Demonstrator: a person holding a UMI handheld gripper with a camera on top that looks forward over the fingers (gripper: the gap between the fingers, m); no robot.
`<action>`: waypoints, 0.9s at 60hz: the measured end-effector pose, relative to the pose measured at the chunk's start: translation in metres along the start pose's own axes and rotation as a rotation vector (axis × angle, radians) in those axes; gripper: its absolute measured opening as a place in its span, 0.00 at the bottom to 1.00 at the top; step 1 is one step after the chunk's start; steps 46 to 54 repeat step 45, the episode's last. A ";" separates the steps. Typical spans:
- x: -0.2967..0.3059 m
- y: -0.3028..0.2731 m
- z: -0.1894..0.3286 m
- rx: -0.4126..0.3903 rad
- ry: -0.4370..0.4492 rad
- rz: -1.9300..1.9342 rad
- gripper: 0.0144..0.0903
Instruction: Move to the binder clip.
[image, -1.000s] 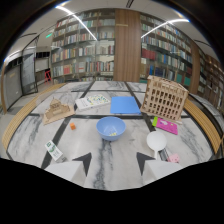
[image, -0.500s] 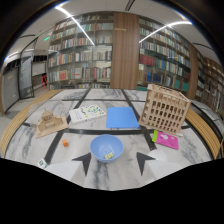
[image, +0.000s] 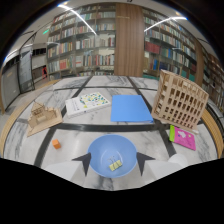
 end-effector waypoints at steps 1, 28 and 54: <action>0.000 0.001 0.003 -0.003 -0.001 0.002 0.94; -0.002 0.009 0.024 -0.033 -0.018 0.016 0.94; 0.000 0.010 0.024 -0.032 -0.012 0.012 0.93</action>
